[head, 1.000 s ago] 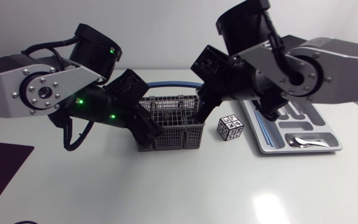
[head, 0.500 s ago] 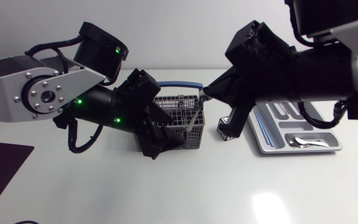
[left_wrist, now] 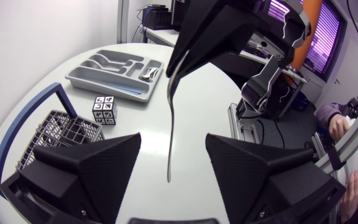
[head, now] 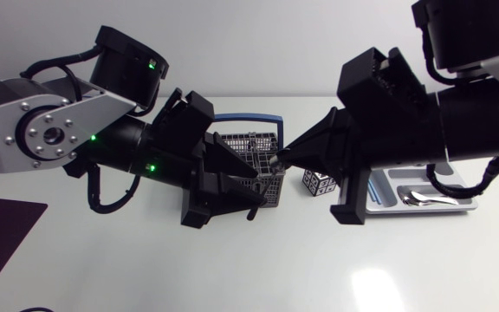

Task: Transfer all utensils from the basket to the drawer tray.

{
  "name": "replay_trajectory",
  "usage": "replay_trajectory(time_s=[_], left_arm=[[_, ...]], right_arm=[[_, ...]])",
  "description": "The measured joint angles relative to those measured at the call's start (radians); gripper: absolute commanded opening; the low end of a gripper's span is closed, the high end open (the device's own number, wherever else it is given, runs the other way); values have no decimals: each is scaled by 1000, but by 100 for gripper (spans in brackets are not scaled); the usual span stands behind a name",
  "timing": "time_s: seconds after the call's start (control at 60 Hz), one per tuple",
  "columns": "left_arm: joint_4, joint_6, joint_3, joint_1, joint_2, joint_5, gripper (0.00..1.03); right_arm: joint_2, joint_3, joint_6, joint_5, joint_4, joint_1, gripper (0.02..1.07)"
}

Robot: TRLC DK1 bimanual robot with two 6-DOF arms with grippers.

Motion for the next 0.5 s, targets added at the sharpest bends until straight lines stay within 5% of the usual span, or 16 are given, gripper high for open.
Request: replay_trajectory(time_s=[0.15,0.317,0.417,0.5], left_arm=[[-1,13,-21,0,-2,25,38],[0,22,-25,0,-2,29,36],[0,23,-25,-7,-2,30,24],[0,23,-26,-14,-2,35,23]], right_arm=[[0,0,18,-69,-10,-34,8],[0,0,34,-111,-16,-45,8],[0,0,41,-118,-18,-45,8],[0,0,45,-137,-20,-52,8]])
